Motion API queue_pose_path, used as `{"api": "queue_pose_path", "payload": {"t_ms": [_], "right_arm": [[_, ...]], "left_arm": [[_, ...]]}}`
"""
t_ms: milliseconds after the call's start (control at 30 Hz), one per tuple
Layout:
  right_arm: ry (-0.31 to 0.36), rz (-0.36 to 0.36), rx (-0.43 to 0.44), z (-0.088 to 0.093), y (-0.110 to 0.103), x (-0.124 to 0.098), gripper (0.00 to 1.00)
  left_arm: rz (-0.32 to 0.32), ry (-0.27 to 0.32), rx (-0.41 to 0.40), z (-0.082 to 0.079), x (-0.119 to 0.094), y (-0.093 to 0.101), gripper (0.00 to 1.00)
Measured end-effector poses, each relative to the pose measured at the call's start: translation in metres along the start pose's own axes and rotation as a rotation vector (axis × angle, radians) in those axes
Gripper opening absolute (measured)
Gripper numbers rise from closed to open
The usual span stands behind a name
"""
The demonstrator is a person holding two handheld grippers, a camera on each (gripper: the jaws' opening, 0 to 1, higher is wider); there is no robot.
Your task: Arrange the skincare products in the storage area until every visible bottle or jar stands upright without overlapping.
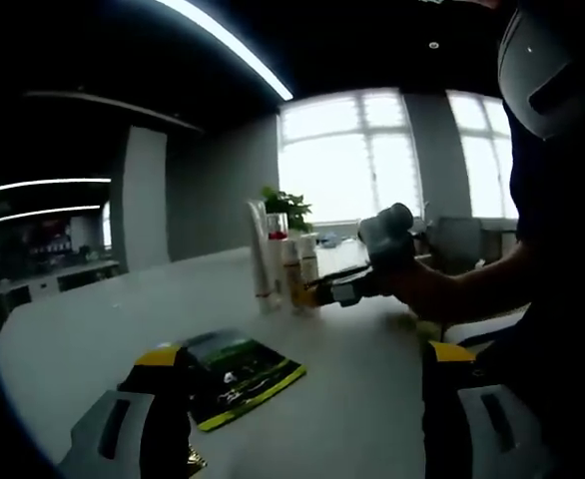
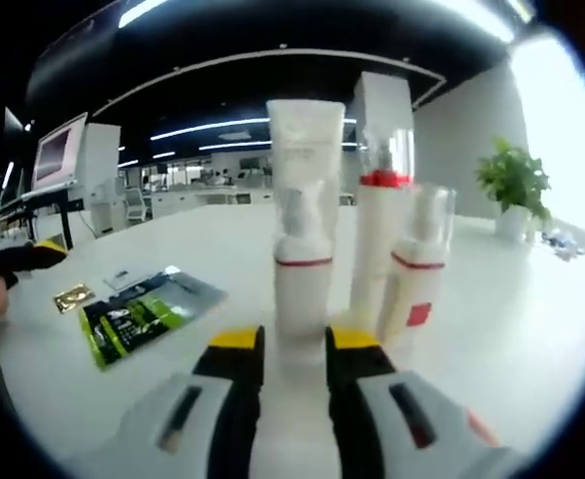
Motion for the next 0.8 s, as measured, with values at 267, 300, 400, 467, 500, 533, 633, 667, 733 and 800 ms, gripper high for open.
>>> {"api": "queue_pose_path", "payload": {"t_ms": [267, 300, 400, 467, 500, 533, 633, 667, 733, 800], "right_arm": [[-0.031, -0.014, -0.001, 0.0053, 0.0039, 0.0067, 0.21], [-0.03, -0.013, -0.002, 0.0052, 0.0042, 0.0067, 0.21], [-0.025, 0.011, 0.009, 0.0059, 0.0066, 0.0055, 0.2], [-0.017, 0.03, 0.019, 0.0069, 0.0084, 0.0035, 0.2], [-0.014, 0.035, 0.023, 0.0073, 0.0086, 0.0028, 0.2], [-0.012, 0.038, 0.029, 0.0079, 0.0089, 0.0024, 0.2], [-0.006, 0.045, 0.046, 0.0081, 0.0094, 0.0018, 0.2], [-0.006, 0.043, 0.044, 0.0081, 0.0088, 0.0018, 0.2], [-0.009, 0.037, 0.035, 0.008, 0.0076, 0.0027, 0.21], [-0.013, 0.029, 0.036, 0.0083, 0.0065, 0.0032, 0.21]], "left_arm": [[-0.006, -0.015, -0.001, 0.0027, 0.0016, -0.0006, 0.98], [-0.006, -0.017, -0.002, 0.0031, 0.0018, -0.0006, 0.98], [-0.007, -0.029, 0.003, 0.0047, 0.0021, -0.0011, 0.97], [-0.005, -0.031, 0.003, 0.0049, 0.0023, -0.001, 0.97], [-0.004, -0.031, 0.003, 0.0048, 0.0024, -0.001, 0.97], [-0.002, -0.031, 0.004, 0.0048, 0.0025, -0.0008, 0.97], [0.003, -0.034, 0.008, 0.0044, 0.0029, -0.0005, 0.96], [0.007, -0.03, 0.009, 0.0035, 0.0031, -0.0002, 0.96], [0.008, -0.029, 0.009, 0.0029, 0.0035, -0.0002, 0.96], [0.011, -0.027, 0.004, 0.0024, 0.0039, -0.0001, 0.96]]}}
Point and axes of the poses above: the point that each gripper's makers call its tool centre point, and the gripper's own axes: x roughly forward along the fingers, y roughly to its right, z roughly out of its underside, the point moved 4 cm from there along -x, roughly backward along the fingers, and after that the axes turned 2 degrees about -z, right-handed, at the moved point
